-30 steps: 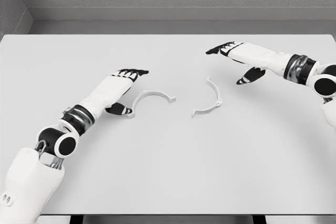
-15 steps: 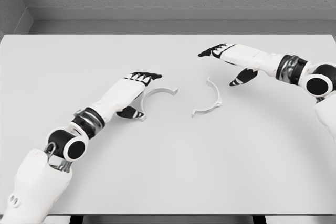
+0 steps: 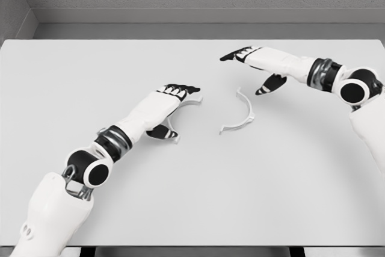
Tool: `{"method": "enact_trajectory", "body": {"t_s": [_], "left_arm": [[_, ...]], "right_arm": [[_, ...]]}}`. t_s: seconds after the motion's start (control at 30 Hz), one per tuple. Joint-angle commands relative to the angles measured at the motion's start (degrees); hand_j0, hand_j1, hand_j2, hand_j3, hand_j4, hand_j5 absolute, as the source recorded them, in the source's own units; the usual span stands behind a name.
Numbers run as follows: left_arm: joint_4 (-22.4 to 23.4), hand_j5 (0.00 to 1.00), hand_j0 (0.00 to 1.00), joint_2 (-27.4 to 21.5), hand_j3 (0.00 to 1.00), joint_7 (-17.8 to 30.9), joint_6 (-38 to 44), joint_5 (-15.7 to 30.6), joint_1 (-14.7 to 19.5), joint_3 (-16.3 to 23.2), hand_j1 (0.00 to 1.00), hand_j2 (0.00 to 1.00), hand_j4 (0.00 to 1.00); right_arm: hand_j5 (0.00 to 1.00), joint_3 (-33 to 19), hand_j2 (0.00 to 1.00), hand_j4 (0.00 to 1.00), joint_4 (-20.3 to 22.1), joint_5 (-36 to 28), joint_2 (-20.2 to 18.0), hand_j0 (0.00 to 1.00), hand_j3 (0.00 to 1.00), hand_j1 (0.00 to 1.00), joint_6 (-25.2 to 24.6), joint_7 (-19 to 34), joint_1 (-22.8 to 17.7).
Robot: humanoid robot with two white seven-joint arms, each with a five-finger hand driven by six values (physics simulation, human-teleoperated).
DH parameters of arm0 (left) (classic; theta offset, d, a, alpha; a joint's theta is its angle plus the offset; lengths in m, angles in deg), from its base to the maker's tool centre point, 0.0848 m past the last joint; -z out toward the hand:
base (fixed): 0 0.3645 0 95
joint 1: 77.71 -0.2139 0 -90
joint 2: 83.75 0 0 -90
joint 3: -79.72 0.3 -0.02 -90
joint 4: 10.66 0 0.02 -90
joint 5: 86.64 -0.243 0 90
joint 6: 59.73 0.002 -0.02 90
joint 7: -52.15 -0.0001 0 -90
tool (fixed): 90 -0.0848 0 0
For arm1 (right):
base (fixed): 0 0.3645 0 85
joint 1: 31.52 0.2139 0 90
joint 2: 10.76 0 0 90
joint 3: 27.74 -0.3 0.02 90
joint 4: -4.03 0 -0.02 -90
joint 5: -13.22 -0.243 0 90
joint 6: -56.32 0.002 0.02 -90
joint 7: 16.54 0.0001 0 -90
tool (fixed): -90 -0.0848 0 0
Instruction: Assemble PVC drainage pipe clamps
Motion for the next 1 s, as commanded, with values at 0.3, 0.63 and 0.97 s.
{"method": "enact_trajectory", "body": {"t_s": [0.3,0.63,0.97], "left_arm": [[-1.3,1.0,1.0,-0.7,1.0,-0.1,0.1,1.0,-0.1,-0.8,1.0,1.0,1.0],[-0.5,1.0,1.0,-2.6,1.0,-0.1,0.1,1.7,-1.5,-1.7,1.0,1.0,1.0],[0.0,1.0,1.0,-1.6,1.0,-0.2,0.1,1.7,-1.2,-0.5,1.0,1.0,1.0]], "right_arm": [[1.0,0.9,1.0,1.0,-6.3,-0.2,3.3,1.0,1.0,1.0,-0.1,0.0,1.5],[1.0,0.8,1.0,1.0,-11.9,-0.2,5.5,1.0,1.0,1.0,-0.1,0.0,4.0],[1.0,1.3,1.0,1.0,-15.9,-0.6,5.4,1.0,1.0,1.0,-0.1,0.0,5.6]]}}
